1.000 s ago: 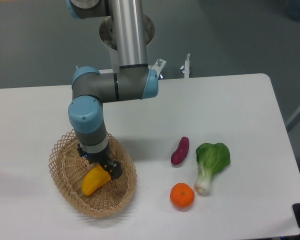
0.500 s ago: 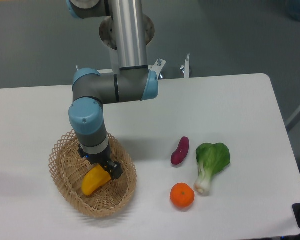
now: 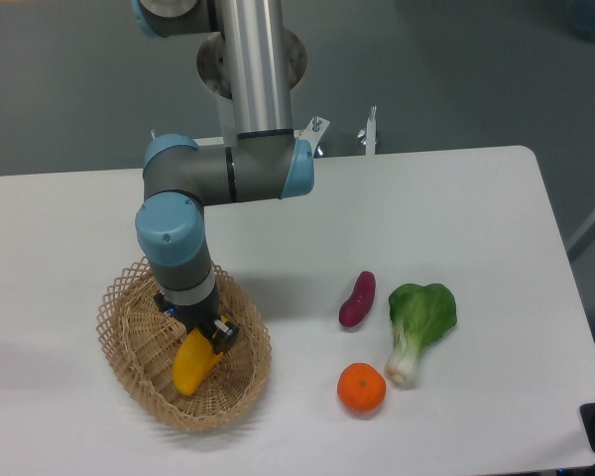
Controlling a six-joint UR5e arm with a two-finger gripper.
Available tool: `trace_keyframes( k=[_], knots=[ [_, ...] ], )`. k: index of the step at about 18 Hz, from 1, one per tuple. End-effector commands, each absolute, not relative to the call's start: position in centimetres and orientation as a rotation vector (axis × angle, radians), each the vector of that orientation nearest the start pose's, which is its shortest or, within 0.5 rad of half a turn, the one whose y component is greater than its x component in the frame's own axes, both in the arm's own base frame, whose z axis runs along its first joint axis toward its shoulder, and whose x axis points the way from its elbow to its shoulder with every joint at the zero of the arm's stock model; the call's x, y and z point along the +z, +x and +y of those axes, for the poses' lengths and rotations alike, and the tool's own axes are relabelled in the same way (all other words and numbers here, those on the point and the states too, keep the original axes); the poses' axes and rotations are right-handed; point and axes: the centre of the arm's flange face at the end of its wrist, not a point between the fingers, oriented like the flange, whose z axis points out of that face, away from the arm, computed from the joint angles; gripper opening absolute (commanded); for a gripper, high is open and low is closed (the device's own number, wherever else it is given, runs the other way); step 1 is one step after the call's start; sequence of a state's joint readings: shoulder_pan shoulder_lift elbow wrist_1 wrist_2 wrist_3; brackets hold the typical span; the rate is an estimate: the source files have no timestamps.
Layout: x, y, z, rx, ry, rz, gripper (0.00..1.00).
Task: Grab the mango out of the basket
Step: 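Close the gripper on the yellow mango and lift it, then carry the mango out of the basket toward the bok choy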
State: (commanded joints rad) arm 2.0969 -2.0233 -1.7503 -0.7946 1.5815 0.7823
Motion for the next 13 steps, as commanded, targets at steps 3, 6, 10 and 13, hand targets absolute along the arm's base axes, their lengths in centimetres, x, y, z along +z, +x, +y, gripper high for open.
trace_keyframes(
  k=[3,6,10,13],
  knots=[
    [24.1,-19.5,59.9,0.162,-2.988,0.386,0.59],
    [26.8,-20.4,59.2,0.197,-2.958,0.387,0.59],
    [30.5,-24.3,57.1,0.230,-2.947,0.356,0.59],
    [32.4,-27.9,54.6,0.249,-2.953,0.394,0.59]
  ],
)
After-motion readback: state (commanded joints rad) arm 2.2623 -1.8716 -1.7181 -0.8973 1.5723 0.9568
